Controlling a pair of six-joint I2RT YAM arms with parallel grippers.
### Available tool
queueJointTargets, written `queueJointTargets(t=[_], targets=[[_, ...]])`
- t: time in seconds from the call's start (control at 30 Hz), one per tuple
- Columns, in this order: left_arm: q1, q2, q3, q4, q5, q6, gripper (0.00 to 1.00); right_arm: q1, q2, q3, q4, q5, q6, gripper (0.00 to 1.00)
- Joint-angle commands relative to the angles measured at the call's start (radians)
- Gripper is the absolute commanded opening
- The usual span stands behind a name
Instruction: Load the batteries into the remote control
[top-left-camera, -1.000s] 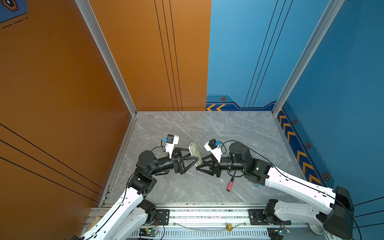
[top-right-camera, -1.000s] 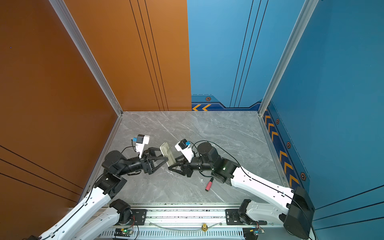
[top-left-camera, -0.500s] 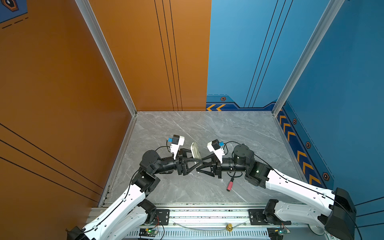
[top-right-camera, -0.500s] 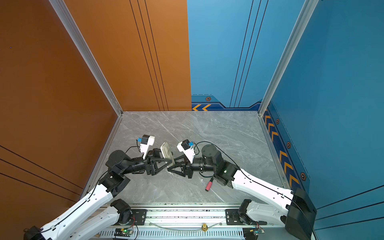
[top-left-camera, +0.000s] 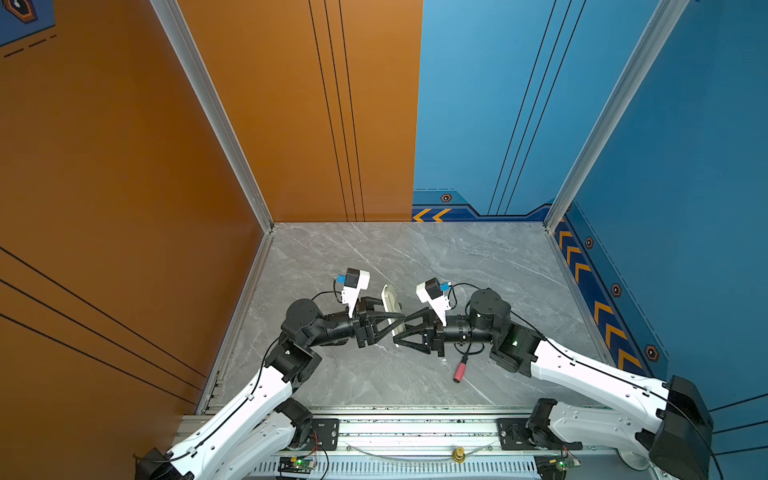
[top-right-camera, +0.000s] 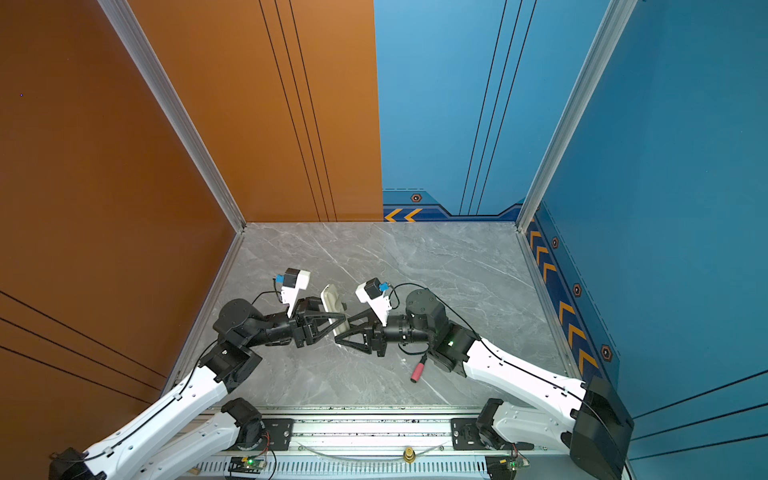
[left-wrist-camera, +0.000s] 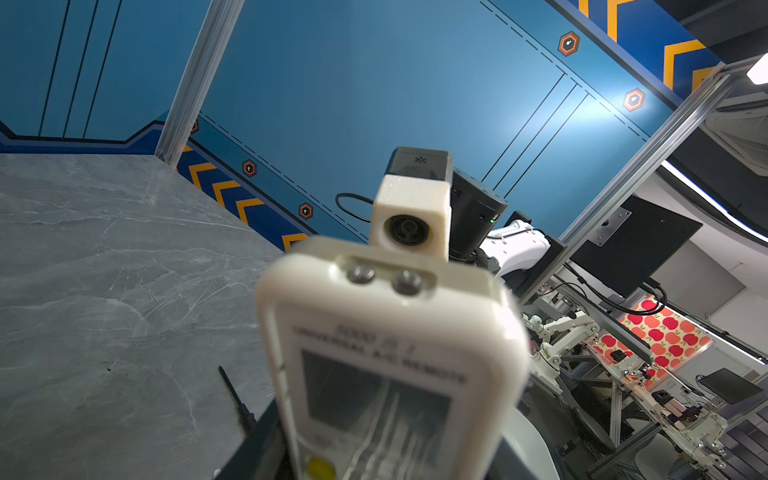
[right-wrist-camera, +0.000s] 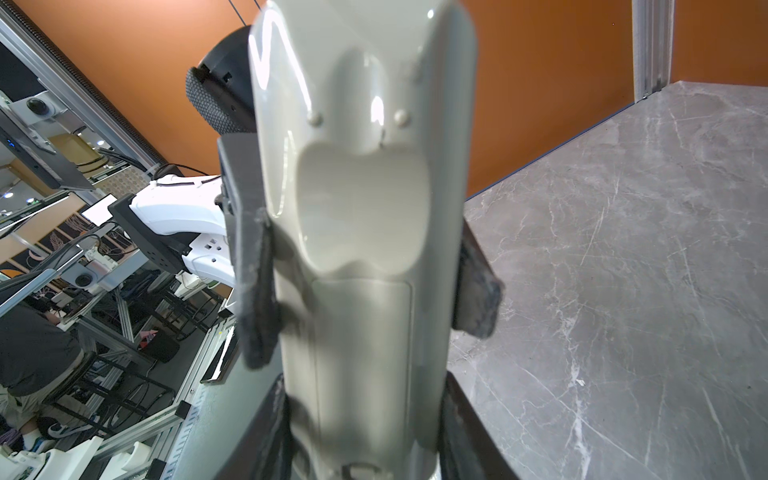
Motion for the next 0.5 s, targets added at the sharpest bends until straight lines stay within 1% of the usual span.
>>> queueJointTargets(t=[0.0, 0.07, 0.13, 0.17, 0.27, 0.47], targets=[[-0.015, -0.002, 0.038, 0.031, 0.008, -0.034, 0.06, -0.007, -0.016, 0.016, -0.029, 0.032, -0.042, 0.42], [-0.014, 0.0, 0.05, -0.016, -0.015, -0.015, 0.01, -0.005, -0.024, 0.023, -0.07, 0.06, -0.061, 0.56], [-0.015, 0.001, 0.06, -0.065, -0.042, 0.007, 0.0, -0.008, -0.031, 0.025, -0.097, 0.08, -0.076, 0.68], [-0.015, -0.001, 0.065, -0.097, -0.068, 0.02, 0.0, -0.008, -0.033, 0.028, -0.116, 0.092, -0.083, 0.71], [-0.013, -0.012, 0.081, -0.183, -0.13, 0.061, 0.0, -0.014, -0.033, 0.033, -0.151, 0.118, -0.093, 0.77], [-0.015, -0.021, 0.085, -0.241, -0.19, 0.081, 0.0, -0.027, -0.032, 0.024, -0.175, 0.149, -0.097, 0.83]])
